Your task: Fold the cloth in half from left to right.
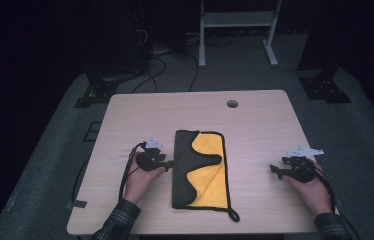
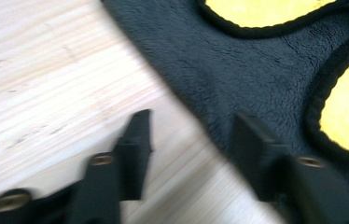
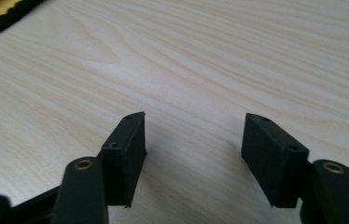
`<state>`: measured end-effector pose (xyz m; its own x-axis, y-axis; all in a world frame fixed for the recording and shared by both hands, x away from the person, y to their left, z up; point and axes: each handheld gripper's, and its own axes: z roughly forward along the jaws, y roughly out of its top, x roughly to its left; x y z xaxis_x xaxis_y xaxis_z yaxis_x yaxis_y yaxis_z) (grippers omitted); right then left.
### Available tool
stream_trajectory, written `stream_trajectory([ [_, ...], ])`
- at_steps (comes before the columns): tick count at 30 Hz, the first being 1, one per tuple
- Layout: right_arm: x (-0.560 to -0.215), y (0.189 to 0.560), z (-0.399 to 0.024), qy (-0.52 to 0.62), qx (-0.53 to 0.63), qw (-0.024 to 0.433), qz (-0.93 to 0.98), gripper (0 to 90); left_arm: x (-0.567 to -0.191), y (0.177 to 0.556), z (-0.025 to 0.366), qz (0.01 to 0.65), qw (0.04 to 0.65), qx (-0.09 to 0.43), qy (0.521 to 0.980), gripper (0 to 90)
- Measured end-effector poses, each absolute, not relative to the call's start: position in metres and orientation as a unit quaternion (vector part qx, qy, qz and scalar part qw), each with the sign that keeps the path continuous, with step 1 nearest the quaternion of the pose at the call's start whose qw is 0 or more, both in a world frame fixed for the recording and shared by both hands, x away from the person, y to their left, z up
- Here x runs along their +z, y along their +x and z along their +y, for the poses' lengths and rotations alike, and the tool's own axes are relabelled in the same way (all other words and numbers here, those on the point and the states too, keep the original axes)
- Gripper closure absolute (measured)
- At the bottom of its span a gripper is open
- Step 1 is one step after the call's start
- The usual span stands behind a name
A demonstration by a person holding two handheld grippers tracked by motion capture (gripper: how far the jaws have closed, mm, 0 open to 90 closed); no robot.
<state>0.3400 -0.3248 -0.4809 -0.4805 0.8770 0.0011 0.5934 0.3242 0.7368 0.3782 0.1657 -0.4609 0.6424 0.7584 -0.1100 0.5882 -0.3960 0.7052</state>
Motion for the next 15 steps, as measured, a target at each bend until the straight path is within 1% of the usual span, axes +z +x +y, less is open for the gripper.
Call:
stream_trajectory([
  [1,-0.479,0.34,-0.324,0.465,0.348,0.205,0.788,39.2,-0.461,0.376,0.17,0.407,0.369,0.118,0.828,39.1],
  [3,-0.476,0.339,-0.32,0.459,0.359,0.201,0.787,40.1,-0.461,0.371,0.177,0.404,0.363,0.124,0.83,35.1],
  [5,-0.472,0.338,-0.316,0.451,0.371,0.199,0.787,40.4,-0.462,0.367,0.186,0.413,0.353,0.118,0.831,30.0],
  [8,-0.466,0.336,-0.306,0.441,0.389,0.19,0.786,42.0,-0.462,0.361,0.197,0.414,0.347,0.122,0.833,28.5],
  [11,-0.462,0.335,-0.295,0.428,0.398,0.182,0.791,43.7,-0.463,0.355,0.209,0.416,0.337,0.14,0.833,24.9],
  [15,-0.456,0.333,-0.28,0.411,0.413,0.168,0.795,44.9,-0.468,0.352,0.219,0.415,0.329,0.148,0.836,19.8],
])
